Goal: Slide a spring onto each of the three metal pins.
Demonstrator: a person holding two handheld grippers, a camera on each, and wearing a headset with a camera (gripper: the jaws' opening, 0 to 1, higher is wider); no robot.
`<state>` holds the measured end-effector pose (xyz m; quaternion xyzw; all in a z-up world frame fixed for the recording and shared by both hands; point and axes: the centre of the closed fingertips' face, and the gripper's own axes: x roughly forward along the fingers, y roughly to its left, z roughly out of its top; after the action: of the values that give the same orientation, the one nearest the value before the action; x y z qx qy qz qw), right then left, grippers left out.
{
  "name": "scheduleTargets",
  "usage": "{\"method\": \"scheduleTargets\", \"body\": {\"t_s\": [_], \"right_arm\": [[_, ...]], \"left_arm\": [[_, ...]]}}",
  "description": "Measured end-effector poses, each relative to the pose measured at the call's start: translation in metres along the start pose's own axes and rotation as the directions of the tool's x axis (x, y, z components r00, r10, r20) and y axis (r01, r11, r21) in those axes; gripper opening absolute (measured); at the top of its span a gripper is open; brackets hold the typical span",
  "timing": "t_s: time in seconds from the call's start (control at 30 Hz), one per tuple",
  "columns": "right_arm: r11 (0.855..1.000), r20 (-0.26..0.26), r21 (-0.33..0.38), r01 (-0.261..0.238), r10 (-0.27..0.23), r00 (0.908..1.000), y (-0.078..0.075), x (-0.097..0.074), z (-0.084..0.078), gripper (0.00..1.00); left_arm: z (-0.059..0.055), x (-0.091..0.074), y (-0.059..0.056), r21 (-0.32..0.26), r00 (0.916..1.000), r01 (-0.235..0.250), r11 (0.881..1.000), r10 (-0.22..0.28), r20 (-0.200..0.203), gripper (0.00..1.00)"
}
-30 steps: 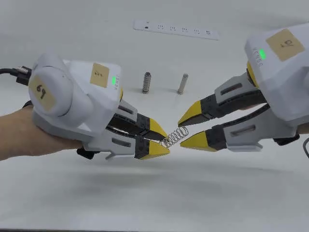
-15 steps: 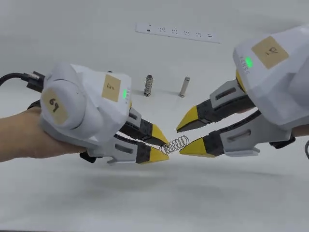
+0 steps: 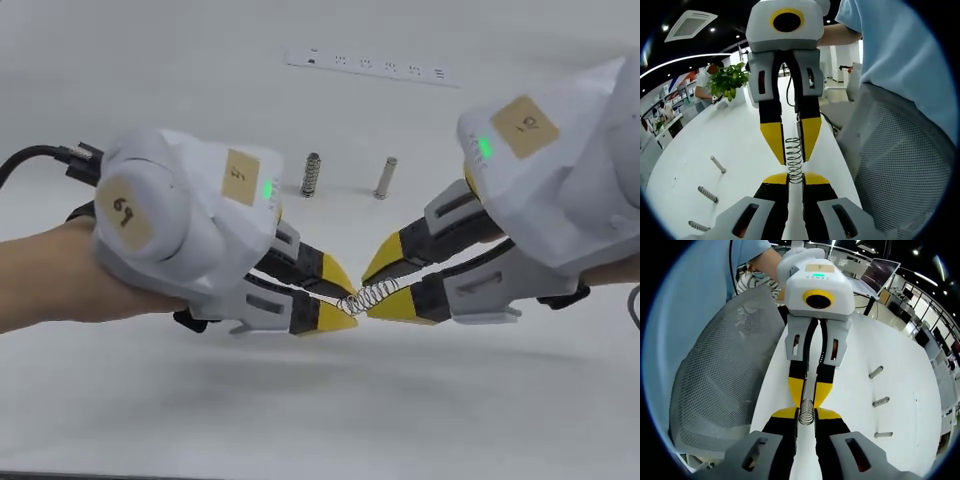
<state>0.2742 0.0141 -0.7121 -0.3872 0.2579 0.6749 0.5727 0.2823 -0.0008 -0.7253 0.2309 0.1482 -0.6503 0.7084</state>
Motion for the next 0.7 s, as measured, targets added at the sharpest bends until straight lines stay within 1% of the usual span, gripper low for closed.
{"method": "scheduleTargets", "body": {"t_s": [0.2, 0.43, 0.7], "right_arm": [[1.000, -0.003, -0.003, -0.004, 0.004, 1.0000, -0.0002, 0.0022, -0.0011, 0.09], [1.000, 0.002, -0.005, 0.000, 0.000, 1.0000, -0.0015, 0.0024, -0.0012, 0.08], [1.000, -0.005, 0.022, 0.005, -0.005, 1.0000, -0.0021, 0.0020, -0.0037, 0.08]], "left_arm": [[-0.0005, 0.0009, -0.0005, -0.003, 1.0000, 0.002, 1.000, -0.002, 0.000, 0.01], [0.0000, 0.0008, -0.0005, -0.010, 1.0000, 0.004, 1.000, -0.004, 0.009, 0.01], [0.0004, 0.0026, 0.0003, -0.019, 0.9999, -0.003, 1.000, 0.003, 0.014, 0.02]]}}
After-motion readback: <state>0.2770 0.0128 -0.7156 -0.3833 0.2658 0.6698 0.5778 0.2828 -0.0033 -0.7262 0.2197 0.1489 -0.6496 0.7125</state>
